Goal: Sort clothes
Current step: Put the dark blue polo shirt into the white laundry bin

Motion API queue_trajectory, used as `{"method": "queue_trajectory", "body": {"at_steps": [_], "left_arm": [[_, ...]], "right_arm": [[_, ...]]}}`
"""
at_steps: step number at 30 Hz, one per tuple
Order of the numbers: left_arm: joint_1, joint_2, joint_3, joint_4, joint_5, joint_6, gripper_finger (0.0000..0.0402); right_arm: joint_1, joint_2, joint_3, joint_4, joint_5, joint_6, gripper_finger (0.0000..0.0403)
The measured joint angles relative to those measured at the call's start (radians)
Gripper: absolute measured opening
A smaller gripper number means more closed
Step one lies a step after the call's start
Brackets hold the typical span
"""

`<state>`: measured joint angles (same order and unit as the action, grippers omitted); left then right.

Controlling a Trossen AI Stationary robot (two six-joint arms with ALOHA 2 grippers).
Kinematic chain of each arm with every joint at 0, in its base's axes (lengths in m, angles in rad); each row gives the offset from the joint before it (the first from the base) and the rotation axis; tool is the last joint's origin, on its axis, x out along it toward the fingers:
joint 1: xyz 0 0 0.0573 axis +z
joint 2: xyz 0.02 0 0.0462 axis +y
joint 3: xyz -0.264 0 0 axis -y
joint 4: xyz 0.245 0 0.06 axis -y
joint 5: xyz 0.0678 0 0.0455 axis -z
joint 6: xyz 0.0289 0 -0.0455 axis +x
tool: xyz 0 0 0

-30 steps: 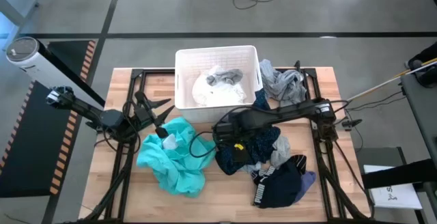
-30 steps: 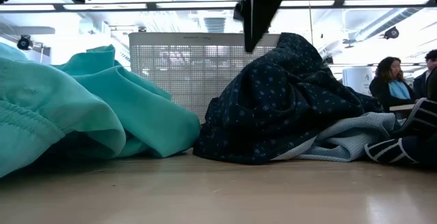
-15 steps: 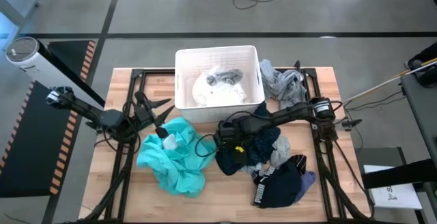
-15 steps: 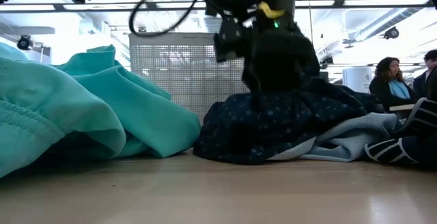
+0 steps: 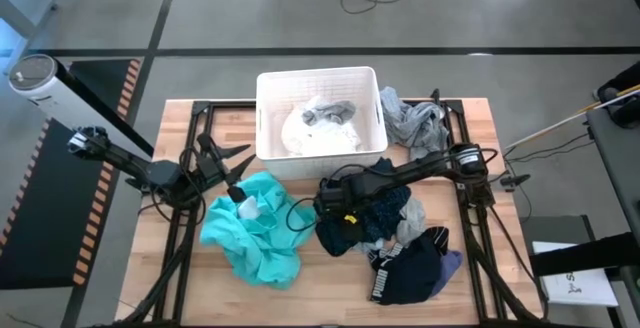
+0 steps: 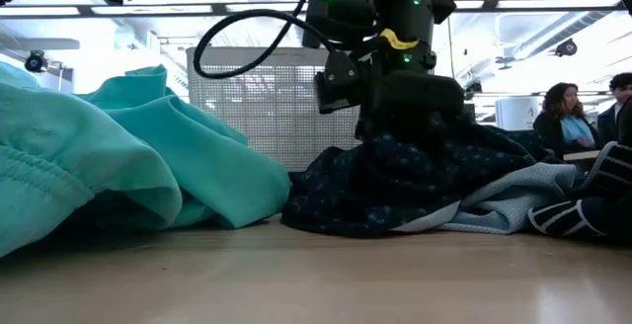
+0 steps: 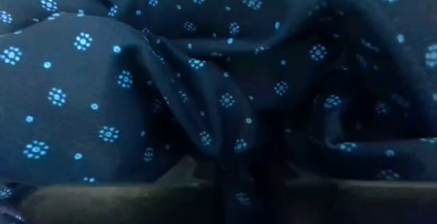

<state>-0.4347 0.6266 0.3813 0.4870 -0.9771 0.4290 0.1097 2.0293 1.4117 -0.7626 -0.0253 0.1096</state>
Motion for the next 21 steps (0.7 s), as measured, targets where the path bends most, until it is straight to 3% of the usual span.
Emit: {"method": "queue_trajectory", "body": {"at_steps": [11, 21], "left_arm": [[0.0, 0.0, 0.0, 0.0, 0.0, 0.0, 0.0114], [0.0, -0.001, 0.0, -0.001, 0.0, 0.0, 0.0114]], "right_arm": [[0.034, -0.043, 0.199, -0.247, 0.088, -0.021, 0.0028], [0.111, -0.058, 0.565, -0.462, 0.236, -0.001, 0.0028]]}}
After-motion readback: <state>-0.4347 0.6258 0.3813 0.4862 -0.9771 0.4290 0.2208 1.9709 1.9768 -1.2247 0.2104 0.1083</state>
